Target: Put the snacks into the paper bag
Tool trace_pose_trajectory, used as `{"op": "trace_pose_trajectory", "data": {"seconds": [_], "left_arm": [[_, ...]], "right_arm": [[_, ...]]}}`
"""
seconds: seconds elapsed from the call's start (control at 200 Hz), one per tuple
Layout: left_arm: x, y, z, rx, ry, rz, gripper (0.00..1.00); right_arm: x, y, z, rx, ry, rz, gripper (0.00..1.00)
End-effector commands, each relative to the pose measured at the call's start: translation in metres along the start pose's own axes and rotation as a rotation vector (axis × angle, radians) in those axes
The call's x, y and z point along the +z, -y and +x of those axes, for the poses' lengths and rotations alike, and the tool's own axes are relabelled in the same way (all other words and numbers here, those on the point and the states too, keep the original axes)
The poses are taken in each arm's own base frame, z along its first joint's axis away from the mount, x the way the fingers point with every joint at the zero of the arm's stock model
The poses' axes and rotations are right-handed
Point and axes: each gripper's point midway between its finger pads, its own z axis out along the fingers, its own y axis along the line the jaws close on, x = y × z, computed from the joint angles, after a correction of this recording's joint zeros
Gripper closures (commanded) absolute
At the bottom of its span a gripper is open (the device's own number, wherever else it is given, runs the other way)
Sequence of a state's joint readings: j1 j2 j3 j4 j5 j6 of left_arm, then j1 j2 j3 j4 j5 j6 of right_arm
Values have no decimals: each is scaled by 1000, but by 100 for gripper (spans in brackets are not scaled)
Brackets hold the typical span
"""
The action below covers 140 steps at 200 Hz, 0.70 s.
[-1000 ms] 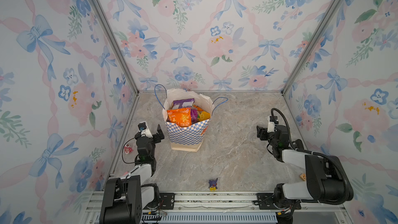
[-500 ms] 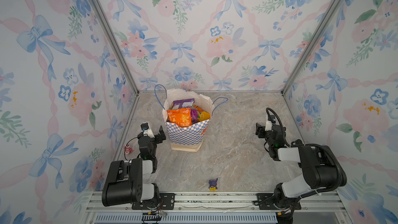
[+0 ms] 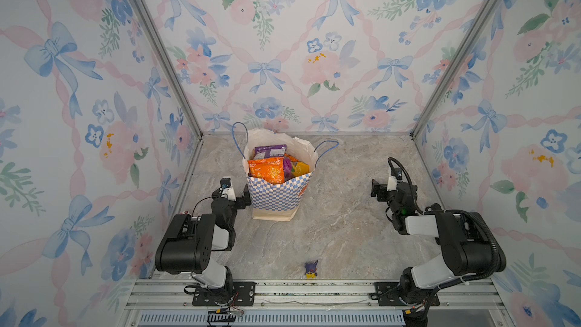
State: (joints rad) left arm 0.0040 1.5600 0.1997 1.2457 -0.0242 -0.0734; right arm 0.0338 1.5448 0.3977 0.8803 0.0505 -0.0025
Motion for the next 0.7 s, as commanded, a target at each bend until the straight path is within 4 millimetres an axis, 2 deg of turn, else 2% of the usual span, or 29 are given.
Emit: {"op": "trace_pose_trajectory", "data": {"seconds": [0.0, 0.115, 0.695], "left_arm": [[6, -1, -8, 34, 15, -21, 2], [5, -1, -7, 37, 18, -21, 2], [6, 4, -7, 83, 16, -48, 2]], "right_arm": [[-1, 0, -3, 1, 20, 4, 0], [-1, -1, -3, 1, 20, 4, 3], [-1, -1, -3, 0, 20, 4, 3]]}}
